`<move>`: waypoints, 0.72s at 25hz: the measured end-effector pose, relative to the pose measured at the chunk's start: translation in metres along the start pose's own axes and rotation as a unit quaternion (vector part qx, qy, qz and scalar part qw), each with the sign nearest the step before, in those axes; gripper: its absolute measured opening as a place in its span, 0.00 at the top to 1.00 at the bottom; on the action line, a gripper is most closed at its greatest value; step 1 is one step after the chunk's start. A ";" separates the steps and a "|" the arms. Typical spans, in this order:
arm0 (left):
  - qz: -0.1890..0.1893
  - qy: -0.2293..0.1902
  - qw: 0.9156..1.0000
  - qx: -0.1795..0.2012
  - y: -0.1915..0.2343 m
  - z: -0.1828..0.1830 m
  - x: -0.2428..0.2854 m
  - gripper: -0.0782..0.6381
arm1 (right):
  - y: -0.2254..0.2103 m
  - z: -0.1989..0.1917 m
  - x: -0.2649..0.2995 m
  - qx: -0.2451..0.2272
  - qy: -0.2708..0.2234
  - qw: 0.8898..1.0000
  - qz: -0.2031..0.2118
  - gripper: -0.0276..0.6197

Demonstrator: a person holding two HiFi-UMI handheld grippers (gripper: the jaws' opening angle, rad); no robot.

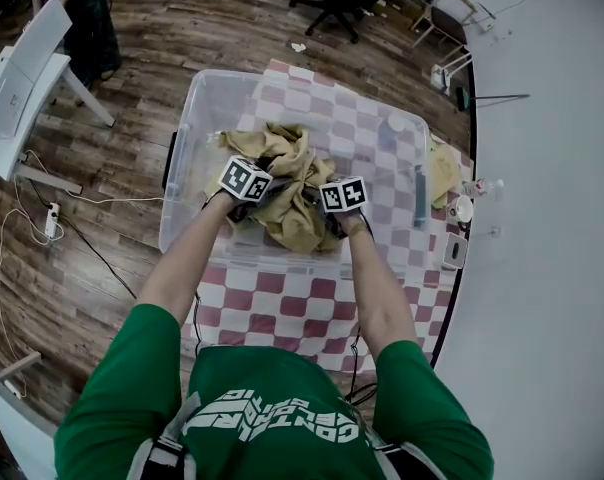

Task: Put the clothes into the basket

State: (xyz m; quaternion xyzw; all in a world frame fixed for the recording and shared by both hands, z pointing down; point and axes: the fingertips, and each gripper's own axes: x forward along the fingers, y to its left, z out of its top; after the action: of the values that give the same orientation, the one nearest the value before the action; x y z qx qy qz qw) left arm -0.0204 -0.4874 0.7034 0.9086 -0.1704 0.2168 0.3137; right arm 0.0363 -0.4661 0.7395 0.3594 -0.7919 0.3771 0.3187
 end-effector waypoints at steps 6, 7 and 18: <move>0.037 0.029 0.998 0.037 0.003 0.000 -0.018 0.52 | -0.010 -0.001 -0.027 -0.001 -0.014 1.000 -0.019 0.60; 0.043 0.031 0.998 0.039 0.003 0.001 -0.024 0.52 | -0.011 -0.001 -0.032 -0.003 -0.016 1.000 -0.022 0.59; 0.086 -0.013 0.990 0.109 -0.038 0.049 -0.081 0.52 | -0.015 0.032 -0.127 -0.051 -0.066 0.993 -0.080 0.57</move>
State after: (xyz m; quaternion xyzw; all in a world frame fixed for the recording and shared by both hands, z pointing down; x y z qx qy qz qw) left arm -0.0580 -0.4760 0.6094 0.9220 -0.2276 0.2484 0.1906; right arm 0.1097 -0.4571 0.6300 0.4289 -0.7982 0.2845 0.3130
